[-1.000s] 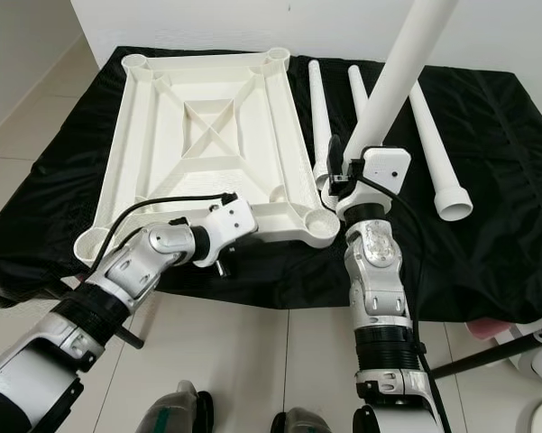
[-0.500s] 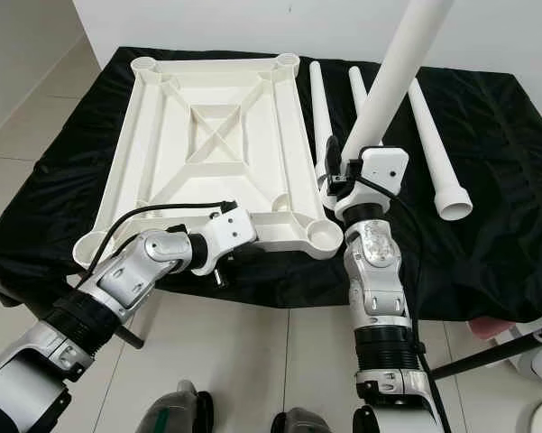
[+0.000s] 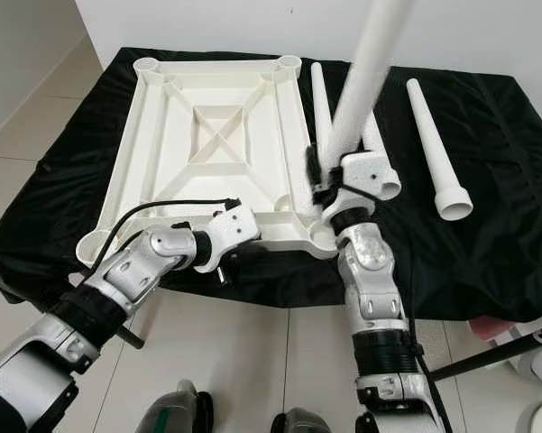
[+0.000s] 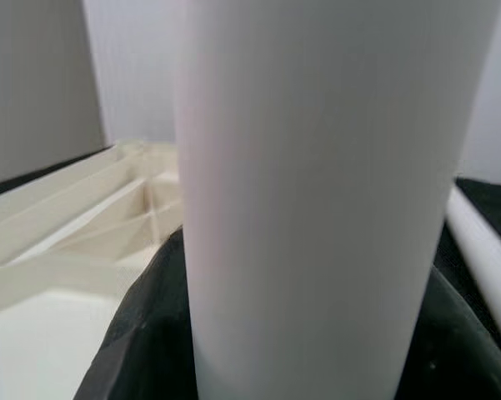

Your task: Building children table

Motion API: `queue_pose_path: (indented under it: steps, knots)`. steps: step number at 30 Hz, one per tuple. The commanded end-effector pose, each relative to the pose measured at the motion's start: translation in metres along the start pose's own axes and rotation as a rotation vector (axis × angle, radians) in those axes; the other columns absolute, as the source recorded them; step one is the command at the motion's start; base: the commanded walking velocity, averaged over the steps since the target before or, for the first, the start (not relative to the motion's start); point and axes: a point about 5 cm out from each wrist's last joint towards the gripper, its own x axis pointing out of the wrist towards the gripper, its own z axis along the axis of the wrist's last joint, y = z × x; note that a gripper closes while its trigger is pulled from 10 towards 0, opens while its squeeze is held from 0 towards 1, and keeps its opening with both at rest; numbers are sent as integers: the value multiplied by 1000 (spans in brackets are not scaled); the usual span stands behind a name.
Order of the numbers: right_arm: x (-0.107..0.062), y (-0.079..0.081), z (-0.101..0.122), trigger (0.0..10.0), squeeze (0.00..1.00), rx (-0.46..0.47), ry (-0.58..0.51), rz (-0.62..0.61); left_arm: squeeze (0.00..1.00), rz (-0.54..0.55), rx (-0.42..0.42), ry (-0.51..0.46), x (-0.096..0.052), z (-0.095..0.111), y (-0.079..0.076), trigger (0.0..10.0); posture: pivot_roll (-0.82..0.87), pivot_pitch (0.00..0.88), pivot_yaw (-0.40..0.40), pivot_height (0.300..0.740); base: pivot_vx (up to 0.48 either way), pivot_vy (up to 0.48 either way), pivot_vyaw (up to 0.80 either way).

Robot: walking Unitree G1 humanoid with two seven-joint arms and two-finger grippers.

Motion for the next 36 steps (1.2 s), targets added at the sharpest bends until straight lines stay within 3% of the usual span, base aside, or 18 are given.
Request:
queue_pose_path:
  steps: [1, 24, 36]
  knots:
    - [-1, 2, 1, 10000, 0, 9, 5, 16, 0, -34, 11, -4, 0, 4, 2, 10000, 49, 43, -13, 740, 0, 0, 0]
    - [-24, -14, -3, 10000, 0, 5, 96, -5, 0, 38, -15, 21, -4, -2, 16, 10000, 35, 56, -15, 740, 0, 0, 0]
    - [-29, -4, -3, 10000, 0, 24, 111, 41, 0, 53, -17, 19, -4, 0, 20, 10000, 28, 61, -18, 740, 0, 0, 0]
